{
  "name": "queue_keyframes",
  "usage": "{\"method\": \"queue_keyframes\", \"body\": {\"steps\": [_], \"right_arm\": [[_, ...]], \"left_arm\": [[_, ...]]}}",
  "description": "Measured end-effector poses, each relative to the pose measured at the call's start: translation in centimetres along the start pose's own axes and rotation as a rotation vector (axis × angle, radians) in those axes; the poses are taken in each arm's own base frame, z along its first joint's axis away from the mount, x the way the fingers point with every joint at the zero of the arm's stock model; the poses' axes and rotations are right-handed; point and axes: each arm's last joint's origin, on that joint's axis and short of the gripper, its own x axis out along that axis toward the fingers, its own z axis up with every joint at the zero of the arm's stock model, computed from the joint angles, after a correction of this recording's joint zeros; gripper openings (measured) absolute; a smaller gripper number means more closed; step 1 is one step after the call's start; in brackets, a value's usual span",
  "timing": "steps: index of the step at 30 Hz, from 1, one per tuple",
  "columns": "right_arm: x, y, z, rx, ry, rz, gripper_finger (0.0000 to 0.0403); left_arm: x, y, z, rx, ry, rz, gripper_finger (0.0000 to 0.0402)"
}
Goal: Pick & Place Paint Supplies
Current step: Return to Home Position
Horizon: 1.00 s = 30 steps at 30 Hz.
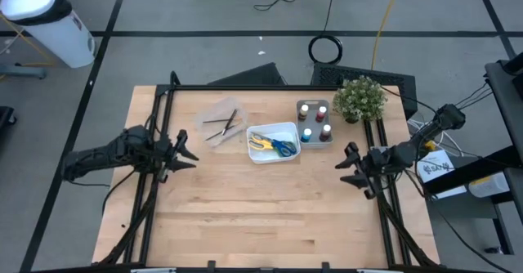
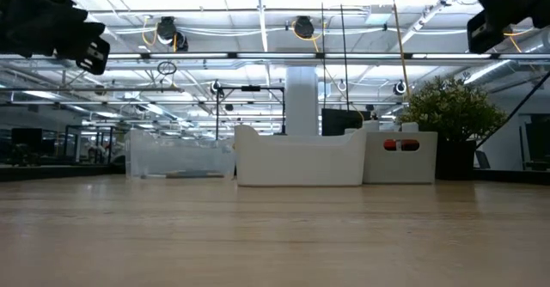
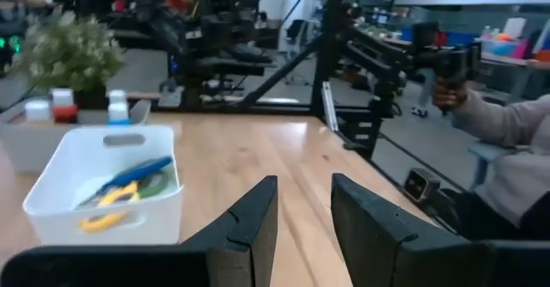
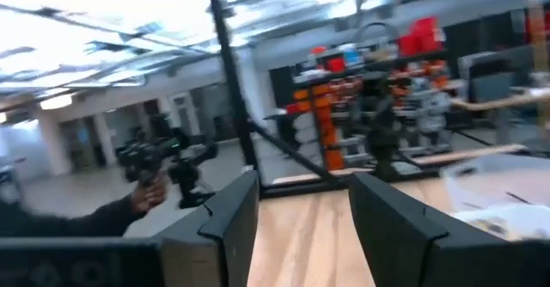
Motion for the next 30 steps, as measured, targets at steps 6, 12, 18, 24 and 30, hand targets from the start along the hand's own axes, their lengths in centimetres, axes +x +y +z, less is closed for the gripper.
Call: {"method": "queue_keyframes", "body": {"steps": [6,12,18,24,30], "right_arm": [[0.0,0.3,-0.1,-0.022,0.025,0.117,0.0173],[0.0,0.3,-0.5,-0.043,0.063,0.111,0.0173],[-0.1,0.2,-1.2,-0.099,0.13,0.137,0.0172],[-0.2,0.3,-0.8,-0.137,0.092,0.158,0.0175],[-1.1,-0.5,-0.7,-0.157,0.108,0.098,0.017]], "left_arm": [[0.5,0.0,-0.6,0.033,-0.044,0.045,0.012],[1.1,0.3,-1.7,0.052,-0.092,0.105,0.012],[1.1,0.3,-1.7,0.042,-0.085,0.107,0.012],[1.1,0.3,-1.7,0.033,-0.084,0.106,0.012],[1.1,0.3,-1.7,0.011,-0.084,0.104,0.012]]}}
